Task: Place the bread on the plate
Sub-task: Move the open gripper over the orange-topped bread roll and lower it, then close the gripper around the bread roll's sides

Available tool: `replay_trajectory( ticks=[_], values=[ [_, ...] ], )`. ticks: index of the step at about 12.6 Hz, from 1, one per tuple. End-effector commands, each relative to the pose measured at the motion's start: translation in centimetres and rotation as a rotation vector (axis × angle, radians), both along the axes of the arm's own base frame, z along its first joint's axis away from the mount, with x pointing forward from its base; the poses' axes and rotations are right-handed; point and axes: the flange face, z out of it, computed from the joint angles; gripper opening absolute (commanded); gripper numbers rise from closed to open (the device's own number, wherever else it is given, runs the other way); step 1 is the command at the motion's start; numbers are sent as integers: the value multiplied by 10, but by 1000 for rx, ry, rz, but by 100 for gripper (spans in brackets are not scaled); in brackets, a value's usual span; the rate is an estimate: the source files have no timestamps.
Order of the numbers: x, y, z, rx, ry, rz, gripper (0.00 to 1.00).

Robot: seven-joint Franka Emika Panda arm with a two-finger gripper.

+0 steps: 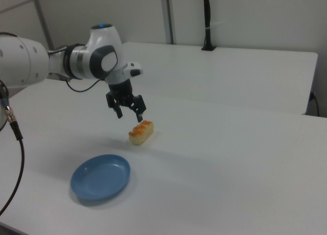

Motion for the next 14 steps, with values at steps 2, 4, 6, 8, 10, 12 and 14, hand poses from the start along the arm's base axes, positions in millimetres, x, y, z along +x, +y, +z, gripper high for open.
replay_trajectory(
  ticks=[2, 4, 6, 8, 10, 12, 14],
  values=[
    [20, 8, -52, -14, -39, -1, 100],
    [25, -11, -59, -7, -66, -29, 100],
    [28, -14, -66, -5, -76, -34, 100],
    [31, -14, -74, 0, -95, -50, 100],
    [34, -8, -85, 5, -116, -112, 93],
    [34, -2, -90, 12, -120, -141, 77],
    [34, -1, -88, 16, -121, -143, 55]
  ],
)
